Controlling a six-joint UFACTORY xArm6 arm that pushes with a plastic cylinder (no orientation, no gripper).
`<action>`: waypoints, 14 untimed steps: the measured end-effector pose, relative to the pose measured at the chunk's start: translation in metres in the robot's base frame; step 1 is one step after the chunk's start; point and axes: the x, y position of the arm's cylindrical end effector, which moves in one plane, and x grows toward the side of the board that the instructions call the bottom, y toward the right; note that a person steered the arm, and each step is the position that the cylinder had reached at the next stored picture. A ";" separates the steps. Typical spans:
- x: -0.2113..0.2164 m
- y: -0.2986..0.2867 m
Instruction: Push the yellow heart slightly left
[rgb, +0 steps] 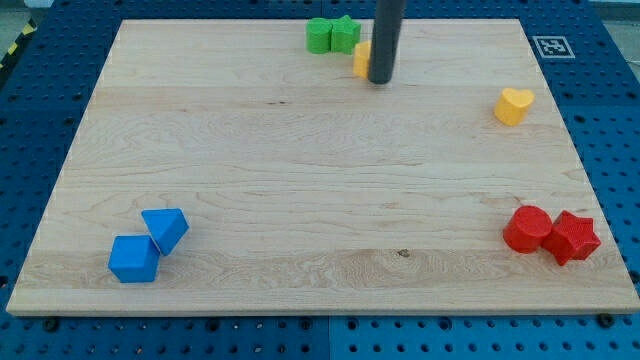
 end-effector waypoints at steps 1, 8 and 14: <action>-0.031 -0.023; 0.095 0.278; 0.075 0.150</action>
